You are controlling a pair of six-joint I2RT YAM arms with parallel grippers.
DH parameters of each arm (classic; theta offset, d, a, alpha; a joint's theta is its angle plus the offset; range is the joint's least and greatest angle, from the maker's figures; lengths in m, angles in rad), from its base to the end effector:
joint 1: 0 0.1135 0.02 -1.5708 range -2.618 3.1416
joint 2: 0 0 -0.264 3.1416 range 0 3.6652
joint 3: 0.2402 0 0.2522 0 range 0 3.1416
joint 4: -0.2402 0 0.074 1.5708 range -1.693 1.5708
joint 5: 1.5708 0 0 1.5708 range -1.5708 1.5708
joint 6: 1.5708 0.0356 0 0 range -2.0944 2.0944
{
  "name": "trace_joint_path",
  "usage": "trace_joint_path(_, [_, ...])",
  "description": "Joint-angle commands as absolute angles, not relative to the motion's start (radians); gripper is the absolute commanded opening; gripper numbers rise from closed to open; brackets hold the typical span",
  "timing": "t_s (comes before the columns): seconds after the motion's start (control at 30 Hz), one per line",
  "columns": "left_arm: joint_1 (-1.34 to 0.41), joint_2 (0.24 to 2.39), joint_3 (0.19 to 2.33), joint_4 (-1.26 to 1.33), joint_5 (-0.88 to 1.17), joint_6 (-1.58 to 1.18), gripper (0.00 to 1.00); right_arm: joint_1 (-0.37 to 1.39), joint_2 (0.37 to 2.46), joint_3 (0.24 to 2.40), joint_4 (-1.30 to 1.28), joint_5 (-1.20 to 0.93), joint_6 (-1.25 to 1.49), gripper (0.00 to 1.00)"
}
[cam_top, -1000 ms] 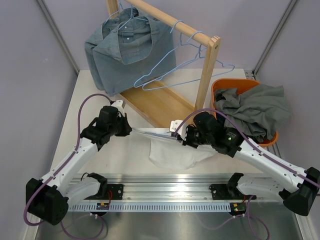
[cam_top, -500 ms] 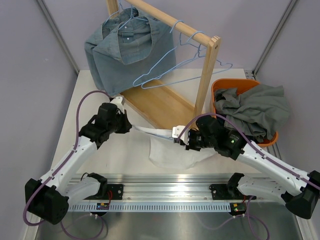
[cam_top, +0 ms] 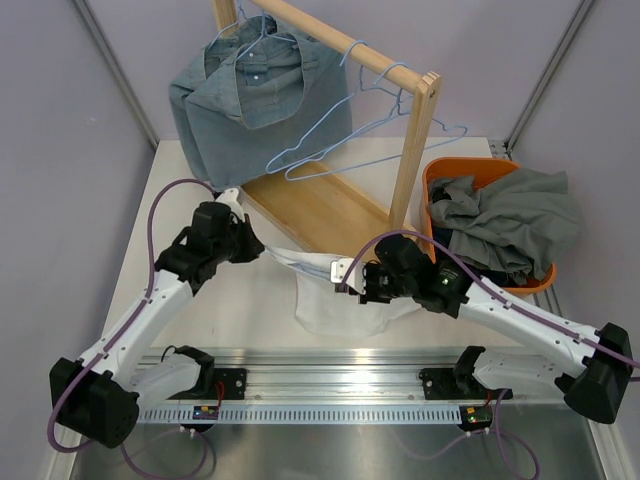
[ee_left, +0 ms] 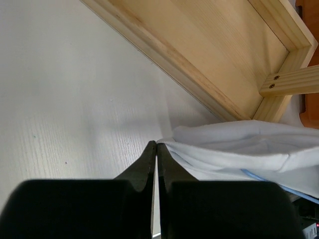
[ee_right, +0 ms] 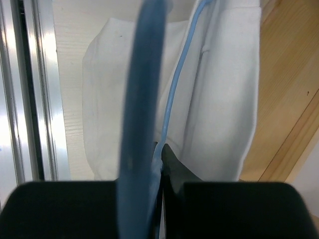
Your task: Remove the skirt from the hanger
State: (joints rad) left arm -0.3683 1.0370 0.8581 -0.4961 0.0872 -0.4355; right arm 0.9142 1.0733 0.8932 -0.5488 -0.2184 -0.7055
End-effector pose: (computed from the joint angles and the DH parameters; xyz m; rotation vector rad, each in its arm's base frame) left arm 0.2068 -0.0831 0.2878 -0.0290 2.2967 -0.5238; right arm 0.1324 0.1844 0.2882 -1.7450 1.5057 0.3584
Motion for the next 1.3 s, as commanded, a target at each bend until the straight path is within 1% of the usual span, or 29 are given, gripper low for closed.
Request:
trace_joint_path(0.0, [-0.339,0.996,0.917,-0.385,0.049,-0.440,0.00,0.927,1.109,0.897,-0.635,-0.175,-0.684,0.00])
trace_joint_path(0.23, [-0.339,0.985,0.890,-0.387,0.055,-0.453,0.00,0.927,1.140,0.908,-0.604,-0.130,-0.670,0.00])
trace_joint_path(0.43, [-0.336,0.999,0.847,-0.460,-0.024,-0.385,0.00,0.925,1.057,0.916,-0.586,-0.089,-0.663,0.00])
trace_joint_path(0.57, [-0.330,0.967,0.821,-0.498,-0.022,-0.347,0.00,0.910,1.023,0.888,-0.597,-0.028,-0.652,0.00])
trace_joint_path(0.7, [-0.325,0.917,0.830,-0.572,-0.060,-0.310,0.00,0.850,0.988,0.870,-0.638,-0.066,-0.650,0.00])
trace_joint_path(0.83, [-0.305,0.923,0.807,-0.581,-0.057,-0.287,0.00,0.848,0.947,0.871,-0.661,-0.115,-0.664,0.00])
trace_joint_path(1.0, [-0.304,0.982,0.793,-0.529,-0.043,-0.320,0.00,0.851,0.930,0.888,-0.703,-0.202,-0.696,0.00])
trace_joint_path(1.27, [-0.305,1.071,0.883,-0.492,-0.051,-0.321,0.00,0.865,0.939,0.899,-0.738,-0.268,-0.727,0.00])
